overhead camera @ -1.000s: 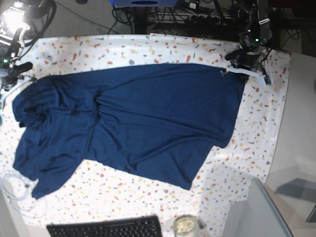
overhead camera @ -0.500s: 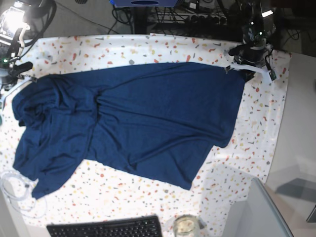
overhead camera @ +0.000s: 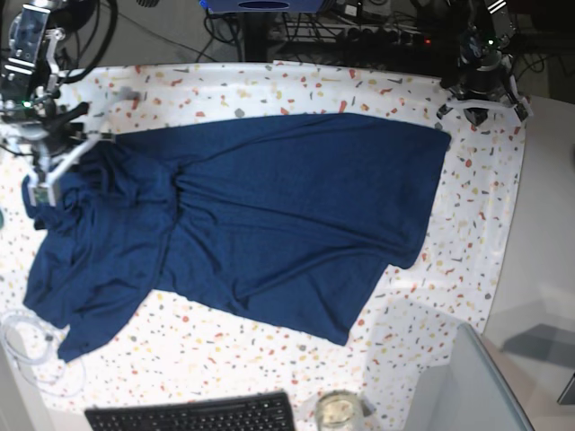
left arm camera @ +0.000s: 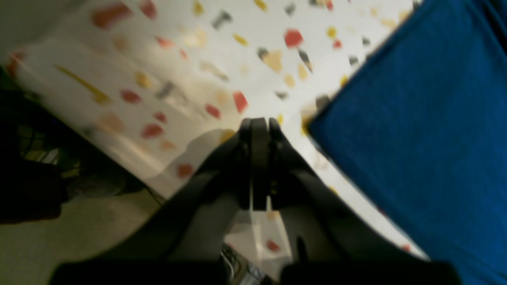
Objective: Layout the t-shirt on the table in an organized manner, then fold the t-shirt properly
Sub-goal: 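Raise the left gripper and move the right gripper over the shirt, then grasp opposite shirt corners with both grippers and pull them apart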
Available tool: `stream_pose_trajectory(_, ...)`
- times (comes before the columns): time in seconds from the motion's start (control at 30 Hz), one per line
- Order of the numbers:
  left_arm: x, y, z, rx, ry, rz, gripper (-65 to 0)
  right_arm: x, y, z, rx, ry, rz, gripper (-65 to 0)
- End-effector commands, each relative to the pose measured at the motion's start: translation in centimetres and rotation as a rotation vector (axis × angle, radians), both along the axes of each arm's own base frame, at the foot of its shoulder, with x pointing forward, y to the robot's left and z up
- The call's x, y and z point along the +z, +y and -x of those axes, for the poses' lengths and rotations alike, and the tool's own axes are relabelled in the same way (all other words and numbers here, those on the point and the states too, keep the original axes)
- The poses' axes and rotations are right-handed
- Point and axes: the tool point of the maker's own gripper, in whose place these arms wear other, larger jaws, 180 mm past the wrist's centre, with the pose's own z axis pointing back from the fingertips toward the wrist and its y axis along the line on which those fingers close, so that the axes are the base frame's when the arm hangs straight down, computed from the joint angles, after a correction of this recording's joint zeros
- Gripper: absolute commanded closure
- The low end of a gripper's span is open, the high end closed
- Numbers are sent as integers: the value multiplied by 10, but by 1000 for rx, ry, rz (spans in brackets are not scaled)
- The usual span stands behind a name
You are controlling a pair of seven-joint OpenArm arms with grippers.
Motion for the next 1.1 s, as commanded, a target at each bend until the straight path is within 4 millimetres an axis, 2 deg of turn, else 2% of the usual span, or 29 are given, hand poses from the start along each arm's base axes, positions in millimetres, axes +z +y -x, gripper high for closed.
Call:
stream_pose_trajectory(0.0, 11, 10, -4, 8, -32, -32, 0, 8, 0, -6, 23, -8, 19, -132)
stream_pose_trajectory(0.1, 13, 15, -3, 19, -36, -41, 0, 8, 18, -20, 85, -5, -1, -302)
stream_pose_trajectory(0.13, 14, 15, -4, 19, -39, -42, 0, 8, 21, -24, 93, -9, -4, -330)
stream_pose_trajectory(0.3, 12, 15, -3, 18, -35, -39, 0, 9, 25, -47, 103, -21, -18, -341)
stream_pose_trajectory(0.47, 12, 15, -3, 18, -35, -39, 0, -1, 26, -47, 101, 8, -34, -339)
stream_pose_trajectory(0.53, 12, 15, -3, 18, -35, -39, 0, -7, 27, -44, 98, 25, -42, -306)
stream_pose_trajectory(0.57, 12, 15, -3, 18, -35, -39, 0, -8, 26, -43, 97, 25, -43, -248)
stream_pose_trajectory(0.63, 12, 15, -3, 18, -34, -41, 0, -6, 23, -41, 91, 22, -37, -69)
stream_pose_trajectory(0.67, 12, 15, -3, 18, -34, -41, 0, -4, 22, -38, 90, 19, -31, 0)
stream_pose_trajectory(0.77, 12, 15, -3, 17, -32, -41, 0, 8, 8, -24, 60, -3, 3, -23)
stream_pose_trajectory(0.87, 12, 15, -2, 15, -30, -45, 0, 17, -4, -3, 36, 12, 35, 0)
stream_pose_trajectory(1.07, 15, 13, -12, 9, -49, -43, 0, 12, -11, 41, 21, 95, 60, 0)
